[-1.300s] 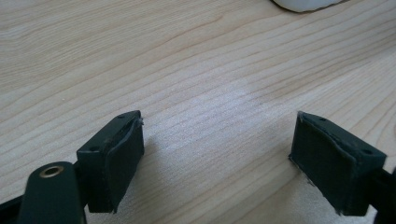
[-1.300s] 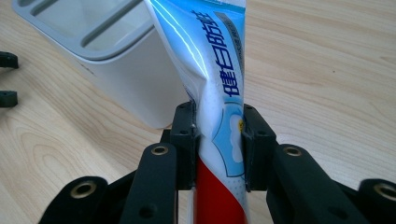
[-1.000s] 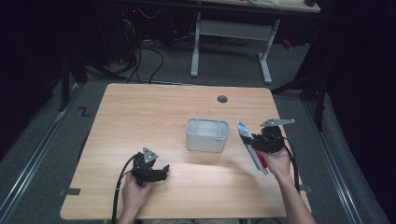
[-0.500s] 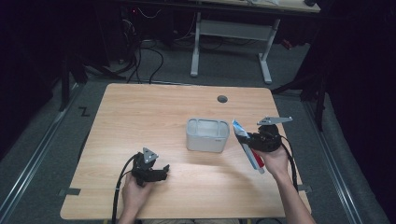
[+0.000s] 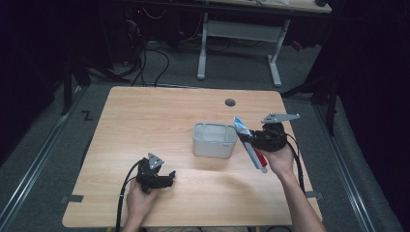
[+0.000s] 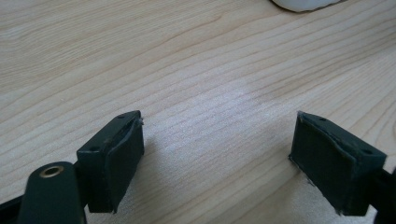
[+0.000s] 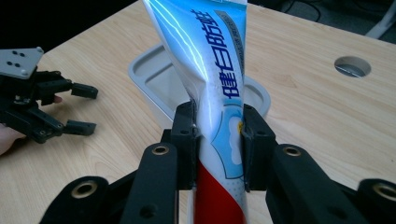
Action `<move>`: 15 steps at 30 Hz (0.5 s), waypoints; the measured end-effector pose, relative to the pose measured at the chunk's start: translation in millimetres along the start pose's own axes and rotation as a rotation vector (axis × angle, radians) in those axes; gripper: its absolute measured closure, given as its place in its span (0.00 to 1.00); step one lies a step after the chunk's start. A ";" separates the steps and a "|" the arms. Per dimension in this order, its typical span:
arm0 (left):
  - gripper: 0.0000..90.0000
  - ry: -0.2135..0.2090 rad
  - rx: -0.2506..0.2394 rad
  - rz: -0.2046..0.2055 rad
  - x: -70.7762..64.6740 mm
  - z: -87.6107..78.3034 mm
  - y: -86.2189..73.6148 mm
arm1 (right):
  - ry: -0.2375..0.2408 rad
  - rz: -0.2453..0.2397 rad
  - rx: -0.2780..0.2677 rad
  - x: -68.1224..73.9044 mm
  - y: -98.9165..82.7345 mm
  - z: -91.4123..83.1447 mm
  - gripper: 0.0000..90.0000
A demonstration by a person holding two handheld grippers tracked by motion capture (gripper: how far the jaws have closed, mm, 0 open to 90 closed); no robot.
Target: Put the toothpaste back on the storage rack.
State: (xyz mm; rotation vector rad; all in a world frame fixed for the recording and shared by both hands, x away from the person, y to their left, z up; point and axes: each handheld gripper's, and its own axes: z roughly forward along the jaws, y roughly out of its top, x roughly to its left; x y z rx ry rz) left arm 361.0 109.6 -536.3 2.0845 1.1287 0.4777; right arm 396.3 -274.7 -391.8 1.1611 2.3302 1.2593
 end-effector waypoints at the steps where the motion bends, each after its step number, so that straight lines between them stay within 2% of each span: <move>1: 0.20 0.000 0.000 0.000 0.0 0.0 0.0 | 0.000 0.000 0.000 0.0 0.0 0.0 0.79; 15: 0.20 -0.001 0.000 0.002 0.2 0.0 0.0 | 0.031 -0.041 -0.041 12.6 32.4 8.0 0.79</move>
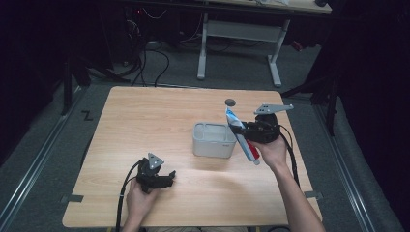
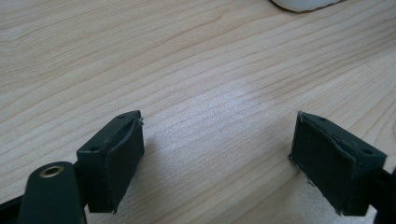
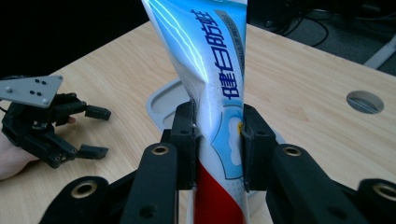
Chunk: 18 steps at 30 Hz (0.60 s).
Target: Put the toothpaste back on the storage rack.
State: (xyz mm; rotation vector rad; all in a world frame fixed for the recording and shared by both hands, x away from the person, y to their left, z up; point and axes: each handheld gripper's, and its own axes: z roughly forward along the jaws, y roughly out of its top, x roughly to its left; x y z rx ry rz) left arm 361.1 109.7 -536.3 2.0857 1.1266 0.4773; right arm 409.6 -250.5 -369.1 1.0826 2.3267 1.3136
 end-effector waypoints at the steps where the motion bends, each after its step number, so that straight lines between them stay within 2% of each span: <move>1: 0.20 0.000 0.000 0.000 0.0 0.0 0.0 | -0.001 0.000 0.001 0.8 1.8 0.3 0.79; 8: 0.20 0.000 0.000 0.001 0.0 0.0 0.0 | 0.003 -0.009 -0.023 3.0 13.3 3.8 0.79; 18: 0.20 -0.001 0.000 0.002 0.0 0.1 0.1 | 0.012 -0.008 -0.029 2.9 23.2 11.5 0.79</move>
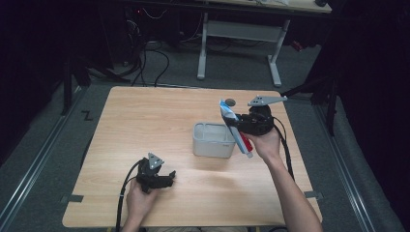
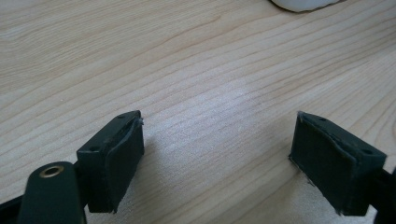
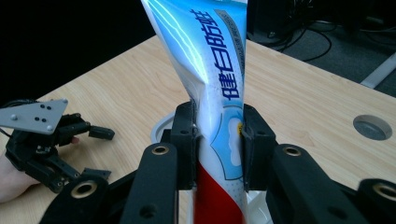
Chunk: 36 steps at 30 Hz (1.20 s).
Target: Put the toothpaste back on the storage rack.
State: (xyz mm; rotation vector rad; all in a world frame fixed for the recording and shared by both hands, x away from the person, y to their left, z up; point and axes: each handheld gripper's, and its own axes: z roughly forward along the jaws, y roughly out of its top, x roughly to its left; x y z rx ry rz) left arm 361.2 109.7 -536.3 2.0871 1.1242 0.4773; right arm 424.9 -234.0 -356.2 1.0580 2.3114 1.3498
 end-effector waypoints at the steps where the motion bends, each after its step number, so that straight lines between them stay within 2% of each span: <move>1: 0.20 0.000 0.000 0.000 0.0 0.0 0.0 | 0.000 0.000 0.000 0.0 0.0 0.0 0.79; 18: 0.20 0.000 0.000 0.000 0.0 0.0 0.0 | -0.005 0.000 -0.024 0.9 18.0 12.5 0.79; 36: 0.20 -0.001 0.001 -0.001 0.1 0.0 0.0 | -0.043 -0.008 -0.007 -0.3 29.9 26.2 0.79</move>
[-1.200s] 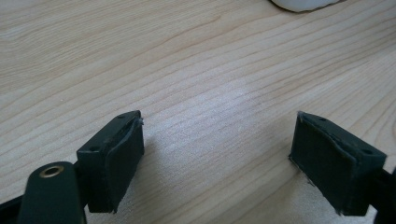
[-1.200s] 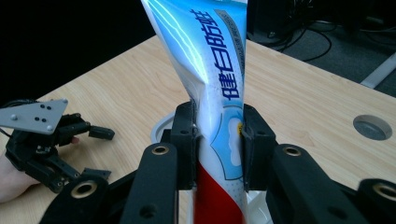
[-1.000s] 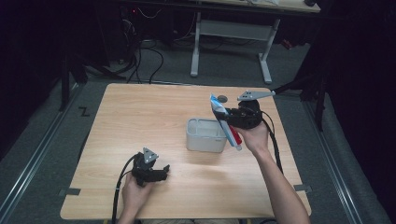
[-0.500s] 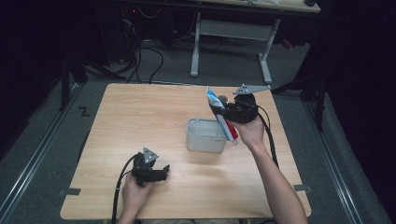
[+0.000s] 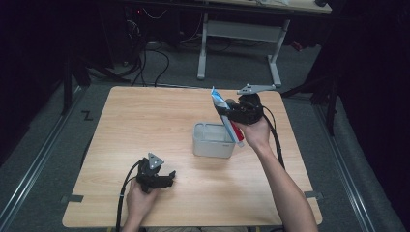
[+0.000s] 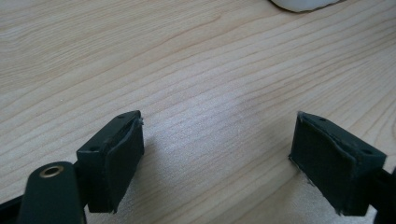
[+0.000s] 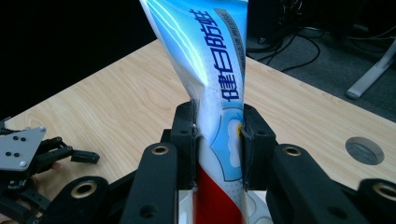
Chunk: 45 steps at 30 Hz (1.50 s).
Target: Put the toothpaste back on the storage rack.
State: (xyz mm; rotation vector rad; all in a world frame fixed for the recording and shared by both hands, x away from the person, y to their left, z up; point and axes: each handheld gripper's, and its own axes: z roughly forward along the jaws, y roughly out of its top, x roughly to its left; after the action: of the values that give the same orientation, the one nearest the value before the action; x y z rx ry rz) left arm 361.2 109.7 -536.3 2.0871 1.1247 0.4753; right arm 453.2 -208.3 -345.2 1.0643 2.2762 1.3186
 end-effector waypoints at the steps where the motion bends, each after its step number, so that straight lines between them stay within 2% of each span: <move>1: 0.20 0.000 0.000 0.000 0.0 0.0 0.0 | 0.000 0.000 0.000 0.0 0.0 0.0 0.79; 12: 0.20 0.000 0.001 0.002 0.1 -0.1 0.0 | -0.005 0.010 -0.008 0.6 8.0 14.9 0.79; 21: 0.20 0.000 0.001 0.002 0.1 -0.1 0.0 | -0.006 -0.024 -0.019 9.5 19.9 20.5 0.79; 30: 0.20 0.000 0.001 0.002 0.1 -0.1 0.0 | 0.011 -0.004 -0.015 11.0 23.3 35.8 0.79; 36: 0.20 -0.001 0.001 0.002 0.1 -0.1 0.0 | 0.027 0.009 -0.031 12.8 28.7 42.9 0.79; 45: 0.20 -0.002 0.002 0.003 0.1 -0.1 0.0 | 0.018 -0.003 -0.027 13.8 29.6 50.3 0.79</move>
State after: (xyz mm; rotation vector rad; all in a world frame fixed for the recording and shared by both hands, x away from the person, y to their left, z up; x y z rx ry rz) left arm 361.2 109.9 -536.2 2.0907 1.1210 0.4739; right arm 486.3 -158.2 -345.7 1.0440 2.2652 1.3592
